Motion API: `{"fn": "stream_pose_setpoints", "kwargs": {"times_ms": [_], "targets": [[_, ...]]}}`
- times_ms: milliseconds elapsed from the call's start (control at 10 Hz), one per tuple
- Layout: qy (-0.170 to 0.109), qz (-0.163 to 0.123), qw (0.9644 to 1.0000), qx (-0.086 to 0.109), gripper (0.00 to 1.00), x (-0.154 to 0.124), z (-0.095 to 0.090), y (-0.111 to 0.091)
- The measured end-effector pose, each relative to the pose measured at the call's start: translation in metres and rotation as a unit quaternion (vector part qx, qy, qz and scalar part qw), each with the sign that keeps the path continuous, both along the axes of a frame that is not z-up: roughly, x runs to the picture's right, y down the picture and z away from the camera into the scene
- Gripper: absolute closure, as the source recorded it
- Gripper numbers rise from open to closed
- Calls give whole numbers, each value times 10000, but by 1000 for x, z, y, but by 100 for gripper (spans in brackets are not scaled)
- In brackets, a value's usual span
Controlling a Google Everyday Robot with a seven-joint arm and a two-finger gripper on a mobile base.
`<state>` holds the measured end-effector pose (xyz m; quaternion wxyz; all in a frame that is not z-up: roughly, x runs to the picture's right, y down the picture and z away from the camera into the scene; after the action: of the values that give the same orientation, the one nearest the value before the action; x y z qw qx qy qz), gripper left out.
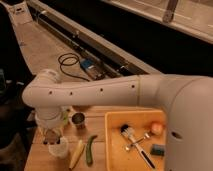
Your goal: Place eraser in paper cup
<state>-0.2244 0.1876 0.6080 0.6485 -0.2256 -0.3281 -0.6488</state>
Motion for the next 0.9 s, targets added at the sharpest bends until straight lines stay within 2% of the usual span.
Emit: {"fn": "stream_pose_setpoints", "kwargs": {"times_ms": [200, 400, 900], "targets": [[65, -164, 9998, 27, 100, 2, 7, 16], [-4, -142, 9999, 60, 100, 0, 5, 29], [-61, 110, 9997, 223, 100, 8, 11, 43]]}}
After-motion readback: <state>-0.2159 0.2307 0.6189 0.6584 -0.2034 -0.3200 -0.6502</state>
